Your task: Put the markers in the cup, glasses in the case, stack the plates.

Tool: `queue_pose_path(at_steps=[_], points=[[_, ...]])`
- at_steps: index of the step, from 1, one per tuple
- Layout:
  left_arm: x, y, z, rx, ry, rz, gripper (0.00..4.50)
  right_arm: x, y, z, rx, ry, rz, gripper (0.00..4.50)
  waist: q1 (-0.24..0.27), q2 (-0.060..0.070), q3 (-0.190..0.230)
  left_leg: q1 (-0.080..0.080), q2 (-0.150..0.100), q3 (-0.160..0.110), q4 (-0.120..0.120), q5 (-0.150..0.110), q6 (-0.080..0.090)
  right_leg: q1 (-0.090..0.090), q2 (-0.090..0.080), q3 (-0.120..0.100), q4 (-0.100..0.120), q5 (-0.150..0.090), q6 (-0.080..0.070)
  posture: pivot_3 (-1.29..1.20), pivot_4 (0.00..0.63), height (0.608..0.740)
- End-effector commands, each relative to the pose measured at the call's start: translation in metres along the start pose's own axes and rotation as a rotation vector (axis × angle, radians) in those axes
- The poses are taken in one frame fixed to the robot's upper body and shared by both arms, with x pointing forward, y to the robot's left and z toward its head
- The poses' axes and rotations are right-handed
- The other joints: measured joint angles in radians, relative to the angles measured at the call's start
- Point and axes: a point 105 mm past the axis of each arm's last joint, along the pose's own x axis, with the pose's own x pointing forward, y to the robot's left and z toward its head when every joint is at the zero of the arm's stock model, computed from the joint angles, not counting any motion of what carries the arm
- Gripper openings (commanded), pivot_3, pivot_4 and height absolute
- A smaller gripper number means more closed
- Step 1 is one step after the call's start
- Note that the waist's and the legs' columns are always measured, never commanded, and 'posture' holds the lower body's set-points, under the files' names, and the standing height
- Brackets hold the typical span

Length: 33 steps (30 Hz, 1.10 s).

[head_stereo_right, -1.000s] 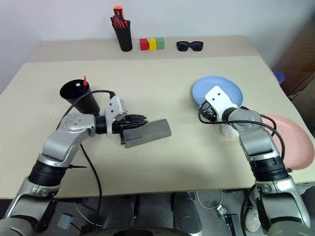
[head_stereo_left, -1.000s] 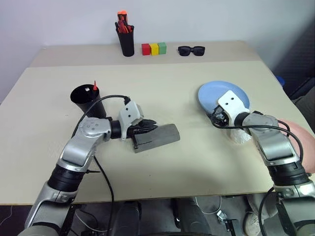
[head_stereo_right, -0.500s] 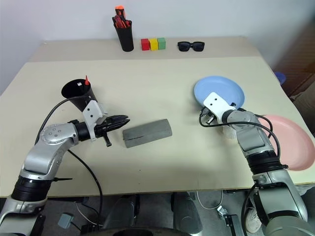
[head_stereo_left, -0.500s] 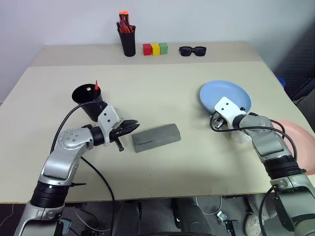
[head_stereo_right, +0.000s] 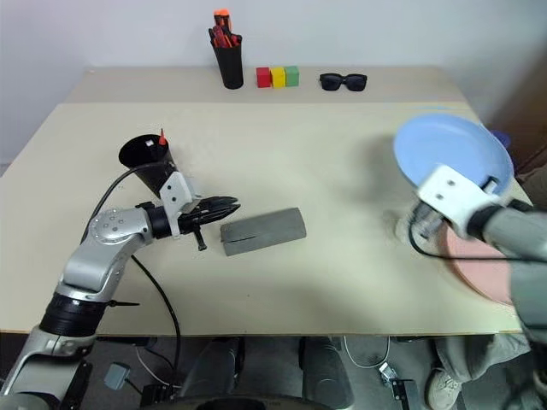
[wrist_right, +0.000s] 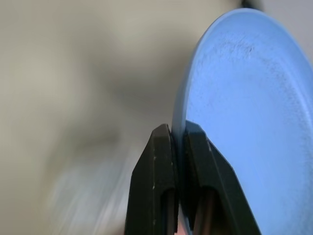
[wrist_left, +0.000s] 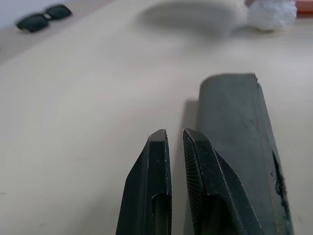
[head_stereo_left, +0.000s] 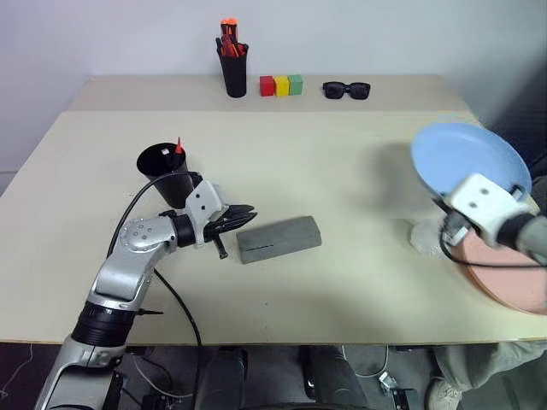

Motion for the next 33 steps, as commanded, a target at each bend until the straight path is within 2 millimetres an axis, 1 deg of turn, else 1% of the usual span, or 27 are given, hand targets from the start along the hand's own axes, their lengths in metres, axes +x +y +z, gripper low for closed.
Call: queue_pose_path(at_steps=[1,2,3,4,5,7,10,14,15,16,18,20,21,23,26,27,29,31,33], points=[[0.01,-0.002,0.013,0.056,-0.05,-0.049,0.46,-0.027,-0.004,-0.013,0.007,0.084,-0.011,0.35,-0.006,0.001,0.0,0.0,0.0,0.001,0.001,0.0,0.0,0.0,0.0,0.0,0.0,0.0,-0.001,0.0,0.15,0.74],[0.012,-0.002,0.014,0.058,-0.053,-0.056,0.46,-0.031,0.002,-0.018,0.009,0.106,0.015,0.71,-0.01,0.001,0.0,0.001,0.0,0.002,0.001,0.0,0.0,0.0,0.0,0.001,0.0,0.0,-0.001,0.0,0.15,0.74],[0.014,-0.002,0.014,0.06,-0.056,-0.06,0.46,-0.033,0.006,-0.018,0.007,0.108,0.03,1.06,-0.015,0.001,-0.001,0.002,0.0,0.002,0.001,0.0,0.0,0.0,0.0,0.002,0.001,0.0,-0.002,0.0,0.15,0.74],[0.016,-0.002,0.014,0.061,-0.058,-0.065,0.46,-0.033,0.008,-0.014,0.008,0.089,0.028,1.42,-0.023,0.001,-0.001,0.003,0.001,0.002,0.001,0.0,0.0,0.001,0.001,0.002,0.001,-0.001,-0.001,0.0,0.15,0.74],[0.016,-0.002,0.014,0.063,-0.06,-0.067,0.46,-0.031,0.008,-0.009,0.006,0.067,0.018,2.04,-0.03,0.001,-0.001,0.003,0.001,0.002,0.001,0.0,0.0,0.001,0.001,0.002,0.001,-0.002,0.001,0.0,0.15,0.74],[0.017,-0.002,0.014,0.066,-0.061,-0.069,0.46,-0.025,0.007,0.002,0.003,0.016,-0.012,2.92,-0.036,0.001,-0.001,0.003,0.001,0.002,0.002,0.0,0.0,0.001,0.001,0.002,0.002,-0.002,0.0,0.0,0.15,0.74],[0.016,-0.002,0.013,0.074,-0.062,-0.059,0.46,-0.008,0.01,0.019,0.04,-0.063,-0.011,2.92,-0.035,0.001,-0.001,0.003,0.001,0.002,0.005,0.0,0.0,0.002,0.001,0.002,0.002,-0.001,0.0,0.0,0.15,0.74],[0.012,-0.002,0.013,0.077,-0.057,-0.036,0.46,0.016,0.02,0.035,0.071,-0.133,0.021,2.92,-0.031,0.001,-0.001,0.001,0.001,0.001,0.005,0.0,0.0,0.002,0.001,0.002,0.002,0.001,-0.003,0.0,0.15,0.74],[0.01,-0.002,0.013,0.076,-0.057,-0.027,0.46,0.024,0.021,0.036,0.085,-0.139,0.019,2.92,-0.028,0.001,-0.001,0.001,0.001,0.001,0.005,0.0,0.0,0.002,0.001,0.002,0.001,0.001,-0.003,0.0,0.15,0.74],[0.009,-0.002,0.012,0.075,-0.056,-0.019,0.46,0.032,0.024,0.035,0.093,-0.132,0.019,2.92,-0.027,0.001,0.0,0.001,0.001,0.001,0.005,0.0,0.0,0.001,0.001,0.002,0.001,0.001,-0.003,0.0,0.15,0.74],[0.007,-0.002,0.012,0.076,-0.055,-0.008,0.46,0.042,0.026,0.029,0.095,-0.104,0.016,2.92,-0.022,0.001,0.0,0.0,0.001,0.001,0.005,0.0,0.0,0.001,0.001,0.002,0.001,0.0,-0.002,0.0,0.15,0.74],[0.005,-0.002,0.012,0.075,-0.051,0.009,0.46,0.052,0.027,0.016,0.109,-0.038,0.005,2.92,-0.019,0.001,0.0,0.0,0.0,0.001,0.005,0.0,0.0,0.001,0.0,0.002,0.001,0.0,-0.002,0.0,0.15,0.74],[0.003,-0.002,0.012,0.072,-0.048,0.017,0.46,0.056,0.026,0.006,0.118,0.001,-0.005,2.69,-0.018,0.001,0.0,0.0,0.0,0.001,0.005,0.0,0.0,0.001,0.0,0.002,0.001,0.0,-0.002,0.0,0.15,0.74],[0.0,-0.003,0.011,0.068,-0.046,0.024,0.46,0.059,0.025,-0.001,0.12,0.022,-0.017,2.04,-0.013,0.001,-0.001,0.001,0.0,0.001,0.004,0.0,0.0,0.001,0.0,0.002,0.001,0.0,-0.002,0.0,0.15,0.74],[0.001,-0.005,0.01,0.067,-0.042,0.024,0.46,0.058,0.019,0.0,0.124,0.007,-0.041,0.56,-0.01,0.001,-0.001,0.001,0.0,0.001,0.004,0.0,0.001,0.001,0.001,0.002,0.001,0.0,-0.002,0.0,0.15,0.74],[0.001,-0.005,0.01,0.07,-0.042,0.021,0.46,0.055,0.016,0.001,0.112,0.003,-0.054,0.08,-0.01,0.001,-0.001,0.001,0.001,0.001,0.004,0.0,0.001,0.001,0.001,0.002,0.001,0.0,-0.003,0.0,0.15,0.74],[0.002,-0.004,0.011,0.072,-0.041,0.015,0.46,0.046,0.006,0.003,0.093,-0.001,-0.094,0.03,-0.009,0.001,-0.001,0.001,0.0,0.001,0.005,0.0,0.001,0.001,0.0,0.002,0.001,0.0,-0.002,0.0,0.15,0.74],[0.003,-0.002,0.011,0.077,-0.041,0.009,0.46,0.035,-0.009,0.003,0.07,0.007,-0.158,0.03,-0.007,0.001,0.0,0.0,0.0,0.001,0.005,0.0,0.001,0.001,0.0,0.002,0.001,0.0,-0.002,0.0,0.15,0.74],[0.003,0.0,0.012,0.077,-0.041,0.007,0.46,0.021,-0.024,-0.001,0.069,0.032,-0.217,0.03,-0.005,0.001,0.0,0.0,0.0,0.001,0.005,0.0,0.001,0.001,0.0,0.002,0.001,0.0,-0.002,0.0,0.15,0.74]])
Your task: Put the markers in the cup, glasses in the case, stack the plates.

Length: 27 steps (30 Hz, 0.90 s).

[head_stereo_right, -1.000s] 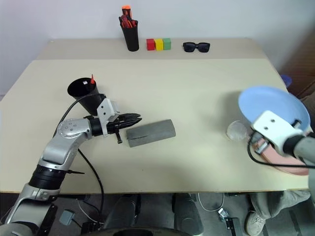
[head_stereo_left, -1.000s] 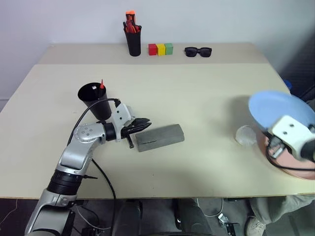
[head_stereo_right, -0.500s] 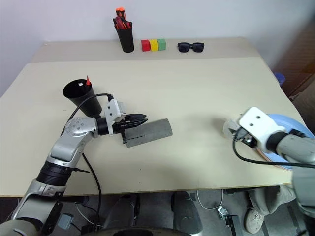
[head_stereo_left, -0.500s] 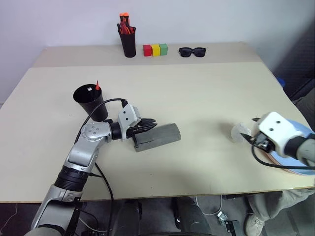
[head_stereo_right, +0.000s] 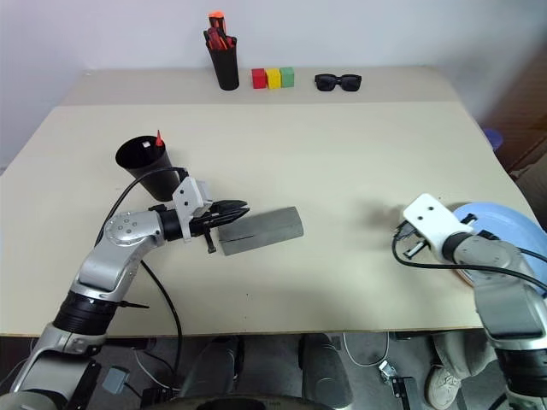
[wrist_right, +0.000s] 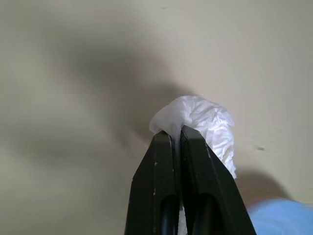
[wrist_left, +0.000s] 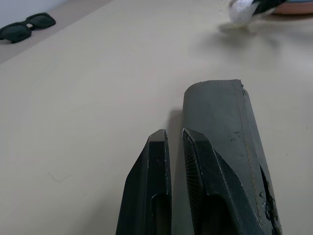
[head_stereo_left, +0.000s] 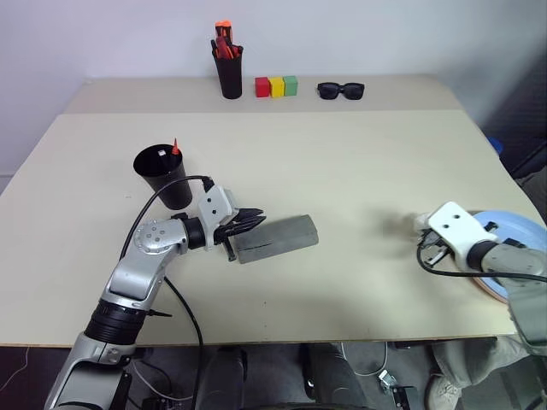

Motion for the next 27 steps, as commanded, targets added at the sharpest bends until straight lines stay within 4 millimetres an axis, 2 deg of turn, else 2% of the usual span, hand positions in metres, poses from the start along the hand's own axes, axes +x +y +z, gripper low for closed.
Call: queue_pose_path(at_steps=[1,5,8,10,11,13,16,18,20,23,25,27], points=[[-0.001,0.007,0.013,0.045,-0.032,0.001,0.46,-0.029,-0.042,0.005,-0.039,0.011,-0.169,0.03,0.002,0.0,0.0,0.0,0.0,0.0,0.0,0.0,0.0,0.0,0.0,0.0,0.0,0.0,0.0,0.0,0.15,0.74],[0.0,0.005,0.018,0.054,-0.047,-0.015,0.46,-0.05,-0.056,-0.021,-0.052,0.139,-0.198,0.03,0.003,0.0,0.0,0.0,0.0,0.0,0.0,0.0,0.0,0.0,0.0,0.0,0.0,0.0,0.0,0.0,0.15,0.74],[-0.001,0.002,0.022,0.057,-0.058,-0.025,0.46,-0.057,-0.057,-0.042,-0.024,0.196,-0.198,0.93,0.002,0.0,0.0,0.0,0.0,0.0,0.0,0.0,0.0,0.0,0.0,0.0,0.0,0.0,0.0,0.0,0.15,0.74],[-0.001,0.001,0.02,0.067,-0.045,-0.023,0.46,-0.055,-0.062,-0.045,-0.019,0.189,-0.23,1.83,-0.006,0.0,0.0,0.0,0.0,0.001,0.001,0.0,0.0,0.0,0.0,0.0,0.0,0.0,0.0,0.0,0.15,0.74],[-0.004,0.002,0.017,0.077,-0.029,-0.016,0.46,-0.053,-0.064,-0.043,-0.068,0.187,-0.249,2.31,-0.008,0.0,0.0,0.001,0.0,0.001,0.001,0.0,0.0,0.0,0.0,0.001,0.0,0.0,0.0,0.0,0.15,0.74],[-0.007,0.003,0.013,0.122,-0.001,0.005,0.46,-0.049,-0.066,-0.041,-0.11,0.177,-0.253,2.31,-0.016,0.0,-0.001,0.002,0.0,0.001,0.001,0.0,0.0,0.0,0.0,0.001,0.0,0.0,0.0,0.0,0.15,0.74],[-0.022,0.008,0.012,0.087,-0.006,0.079,0.46,-0.032,-0.053,-0.002,-0.1,-0.022,-0.194,2.31,-0.031,0.001,0.0,0.002,0.0,0.001,0.0,0.0,0.0,0.0,0.0,0.001,0.001,-0.001,0.001,0.0,0.15,0.74],[-0.038,0.012,0.008,0.044,-0.003,0.168,0.46,-0.023,-0.041,0.032,0.007,-0.212,-0.137,2.31,-0.042,0.0,0.0,0.002,0.001,0.001,0.0,0.0,0.0,0.0,0.0,0.001,0.001,0.0,0.001,0.0,0.15,0.74],[-0.056,0.018,0.005,0.023,-0.008,0.284,0.46,-0.017,-0.032,0.057,0.114,-0.355,-0.073,2.31,-0.051,0.0,0.0,0.002,0.001,0.001,0.0,0.0,0.0,0.0,0.001,0.001,0.001,0.0,0.0,0.0,0.15,0.74],[-0.08,0.018,-0.004,-0.046,0.02,0.402,0.46,-0.01,-0.021,0.07,0.205,-0.461,0.036,2.31,-0.041,0.0,0.0,0.002,0.001,0.0,-0.001,0.0,0.0,0.0,0.001,0.001,0.002,0.0,0.0,0.0,0.15,0.74],[-0.086,0.015,-0.006,-0.082,0.028,0.436,0.46,-0.006,-0.021,0.071,0.219,-0.476,0.075,2.31,-0.024,0.0,0.0,0.001,0.0,0.0,0.0,0.0,0.0,0.0,0.0,0.001,0.001,0.0,0.0,0.0,0.15,0.74],[-0.106,0.013,-0.023,-0.105,0.089,0.523,0.46,0.005,-0.011,0.075,0.215,-0.488,0.149,2.31,-0.019,0.0,0.0,0.0,0.0,0.0,0.001,0.0,0.0,0.001,0.0,0.001,0.0,0.0,0.0,0.0,0.15,0.74]])
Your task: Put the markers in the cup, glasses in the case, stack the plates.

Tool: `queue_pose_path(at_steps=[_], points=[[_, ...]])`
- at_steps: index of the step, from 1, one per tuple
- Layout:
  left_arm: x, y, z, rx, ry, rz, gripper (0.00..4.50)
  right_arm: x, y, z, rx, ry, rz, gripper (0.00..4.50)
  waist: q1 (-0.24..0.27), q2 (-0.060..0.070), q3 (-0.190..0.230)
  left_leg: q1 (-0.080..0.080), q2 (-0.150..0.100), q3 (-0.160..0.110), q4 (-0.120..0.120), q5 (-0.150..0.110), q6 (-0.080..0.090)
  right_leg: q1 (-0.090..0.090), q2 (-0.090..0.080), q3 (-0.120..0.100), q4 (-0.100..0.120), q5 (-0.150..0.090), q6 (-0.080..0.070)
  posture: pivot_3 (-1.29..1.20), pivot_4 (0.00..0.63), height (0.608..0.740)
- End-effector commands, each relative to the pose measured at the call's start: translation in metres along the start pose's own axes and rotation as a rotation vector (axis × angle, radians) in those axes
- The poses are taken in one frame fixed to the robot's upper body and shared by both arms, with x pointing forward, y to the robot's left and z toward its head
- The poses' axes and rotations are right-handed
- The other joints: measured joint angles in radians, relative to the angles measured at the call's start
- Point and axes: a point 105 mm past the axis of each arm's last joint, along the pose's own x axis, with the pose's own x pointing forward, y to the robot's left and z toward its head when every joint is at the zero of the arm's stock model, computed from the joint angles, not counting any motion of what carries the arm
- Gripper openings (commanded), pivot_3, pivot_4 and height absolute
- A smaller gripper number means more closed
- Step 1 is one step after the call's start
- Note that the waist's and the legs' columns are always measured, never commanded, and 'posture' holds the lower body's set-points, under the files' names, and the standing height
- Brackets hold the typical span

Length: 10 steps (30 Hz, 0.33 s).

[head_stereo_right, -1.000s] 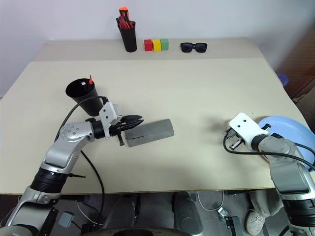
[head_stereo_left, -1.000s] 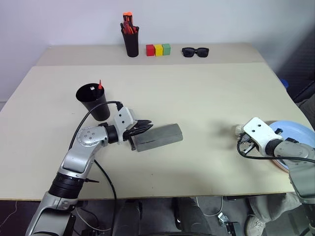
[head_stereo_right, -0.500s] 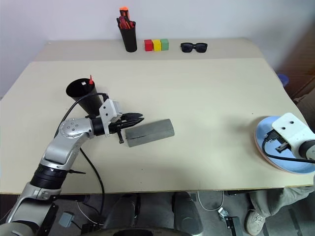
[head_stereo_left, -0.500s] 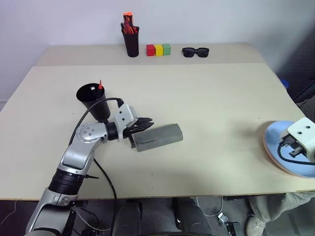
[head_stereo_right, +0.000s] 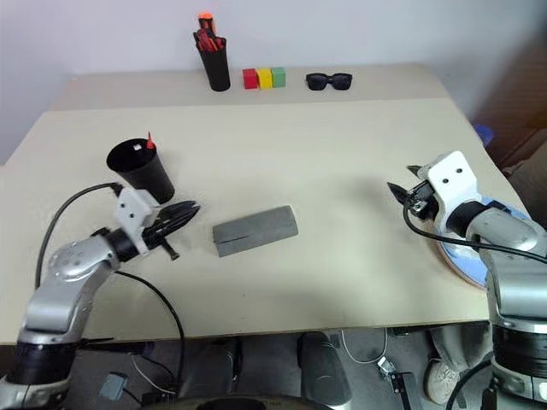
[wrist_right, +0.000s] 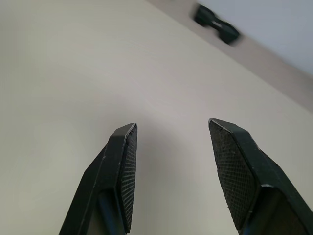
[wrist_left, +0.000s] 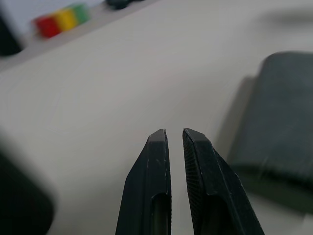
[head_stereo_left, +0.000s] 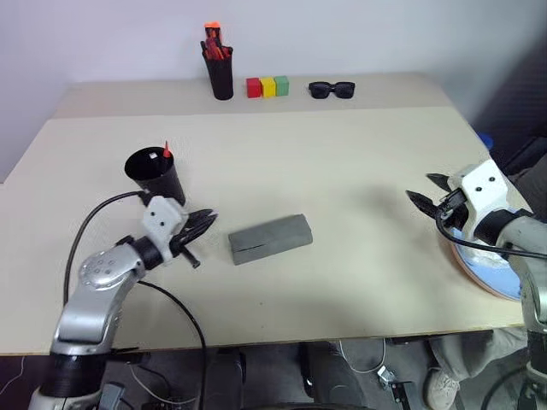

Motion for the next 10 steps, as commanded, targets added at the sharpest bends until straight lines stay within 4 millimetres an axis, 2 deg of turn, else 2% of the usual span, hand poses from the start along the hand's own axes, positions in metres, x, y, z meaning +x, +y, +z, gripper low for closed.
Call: queue_pose_path(at_steps=[1,4,10], points=[[-0.027,0.014,-0.01,0.011,0.029,0.131,0.46,0.016,0.011,0.004,0.005,-0.041,0.089,2.31,-0.002,0.0,0.0,0.0,-0.001,0.0,0.0,0.0,0.0,0.0,-0.001,0.0,-0.001,0.0,0.0,0.0,0.15,0.74],[-0.04,0.024,-0.02,-0.007,0.052,0.219,0.46,0.028,0.021,0.002,0.007,-0.045,0.153,2.31,-0.007,0.0,0.0,0.001,0.0,0.001,-0.001,0.0,0.0,0.0,0.0,0.0,0.0,0.0,-0.001,0.0,0.15,0.74],[-0.039,0.018,-0.019,0.007,0.043,0.239,0.46,0.04,0.024,-0.004,0.022,-0.057,0.181,2.31,-0.003,0.0,0.0,0.0,0.0,0.001,0.0,0.0,0.0,0.0,0.0,0.0,0.0,0.0,-0.001,0.0,0.15,0.74]])
